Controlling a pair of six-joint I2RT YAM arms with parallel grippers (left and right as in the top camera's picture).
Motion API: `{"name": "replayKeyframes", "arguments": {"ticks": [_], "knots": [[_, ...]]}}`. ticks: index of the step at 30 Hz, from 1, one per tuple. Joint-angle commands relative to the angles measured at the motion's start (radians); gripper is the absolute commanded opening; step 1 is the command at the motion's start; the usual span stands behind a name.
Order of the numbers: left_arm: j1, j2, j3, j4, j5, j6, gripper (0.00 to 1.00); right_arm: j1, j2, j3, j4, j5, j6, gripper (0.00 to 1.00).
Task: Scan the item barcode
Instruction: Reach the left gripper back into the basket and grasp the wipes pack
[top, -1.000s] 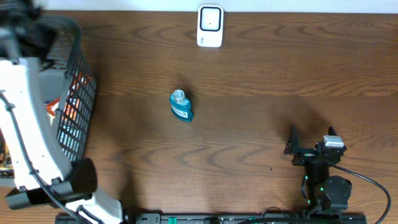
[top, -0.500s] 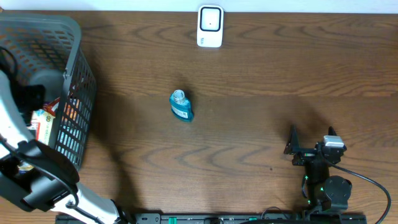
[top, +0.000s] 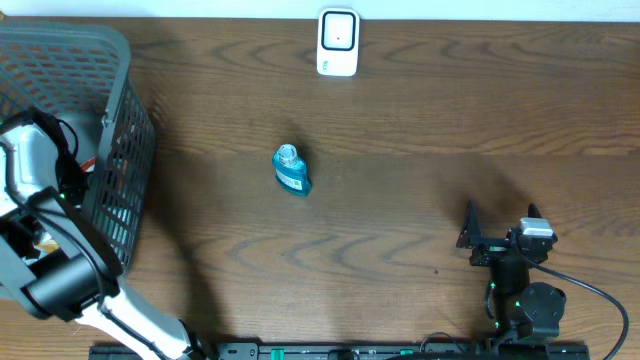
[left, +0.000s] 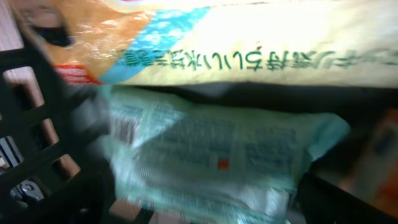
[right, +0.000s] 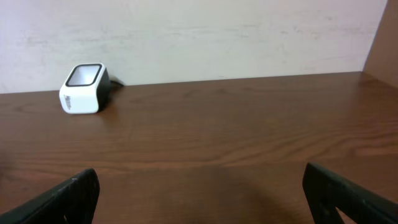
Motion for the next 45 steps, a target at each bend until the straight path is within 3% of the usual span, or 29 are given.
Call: {"name": "replayKeyframes", "arguments": {"ticks": [1,3,6,7,10,12,16,28,38,45], "knots": [[-0.002,0.07,-0.003,-0.004,-0.002,0.026,0.95,0.005,-0.002,-0.003,-0.002,0.011,-0.012,0.99],[-0.002,0.1,-0.003,-0.006,-0.002,0.026,0.94,0.005,-0.002,-0.003,-0.002,0.011,-0.012,0.99],[-0.002,0.134,-0.003,-0.015,-0.002,0.026,0.74,0.005,-0.002,-0.003,-0.002,0.011,-0.012,0.99],[-0.002,0.142,-0.003,-0.019,-0.002,0.026,0.65,0.005,-0.002,-0.003,-0.002,0.011,-0.012,0.99],[-0.002,0.143,-0.002,-0.03,-0.002,0.025,0.23,0.005,-0.002,-0.003,-0.002,0.011,-0.012,0.99],[-0.002,0.137,-0.002,-0.034,-0.002,0.025,0.08,0.005,-0.002,-0.003,-0.002,0.011,-0.012,0.99],[-0.001,0.126,0.053,-0.093,-0.003,0.026,0.07,0.005,-0.002,-0.003,-0.002,0.011,-0.012,0.99],[-0.001,-0.008,0.485,-0.334,-0.002,0.026,0.07,0.005,-0.002,-0.003,-0.002,0.011,-0.012,0.99],[-0.037,-0.323,0.512,-0.267,0.069,0.034,0.07,0.005,-0.002,-0.003,-0.002,0.011,-0.012,0.99],[-0.291,-0.556,0.512,-0.103,0.113,0.044,0.07,0.005,-0.002,-0.003,-0.002,0.011,-0.012,0.99]]}}
